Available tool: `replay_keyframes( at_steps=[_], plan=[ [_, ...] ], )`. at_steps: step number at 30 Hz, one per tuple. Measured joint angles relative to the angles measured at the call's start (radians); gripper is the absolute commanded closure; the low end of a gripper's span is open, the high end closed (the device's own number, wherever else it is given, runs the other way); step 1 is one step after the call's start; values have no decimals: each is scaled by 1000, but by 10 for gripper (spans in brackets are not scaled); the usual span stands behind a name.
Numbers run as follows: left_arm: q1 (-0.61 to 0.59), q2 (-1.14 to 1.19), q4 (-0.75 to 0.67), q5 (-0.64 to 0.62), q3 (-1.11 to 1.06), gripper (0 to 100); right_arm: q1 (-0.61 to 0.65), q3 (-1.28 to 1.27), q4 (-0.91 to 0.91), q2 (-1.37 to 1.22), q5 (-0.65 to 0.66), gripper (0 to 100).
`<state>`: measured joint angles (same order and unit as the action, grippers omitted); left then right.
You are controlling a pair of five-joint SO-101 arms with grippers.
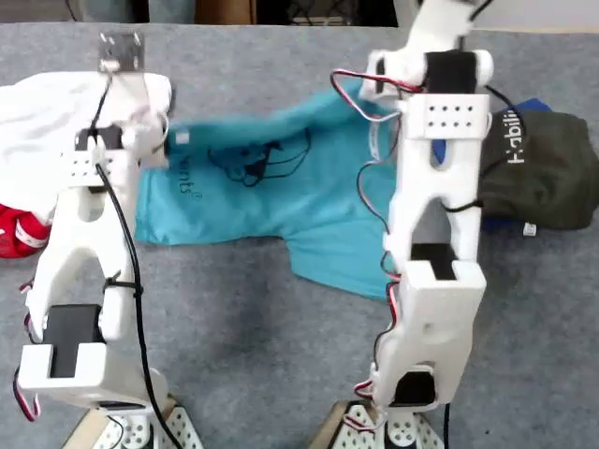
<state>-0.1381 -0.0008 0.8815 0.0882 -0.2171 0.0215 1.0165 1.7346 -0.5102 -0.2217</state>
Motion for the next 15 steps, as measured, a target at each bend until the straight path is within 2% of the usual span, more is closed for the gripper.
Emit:
replay_keyframes(
  at_steps=[3,8,11,15],
  plan=[
    [-20,0,-20,51,-110,971,-6,-178,20,55,57,985],
    [-106,0,-95,71,-209,971,0,-641,15,235,138,985],
    [-138,0,-110,77,-218,971,0,-893,-55,325,158,985],
    [-133,-2,-112,126,-244,971,0,-1099,-130,370,161,985]
  ],
)
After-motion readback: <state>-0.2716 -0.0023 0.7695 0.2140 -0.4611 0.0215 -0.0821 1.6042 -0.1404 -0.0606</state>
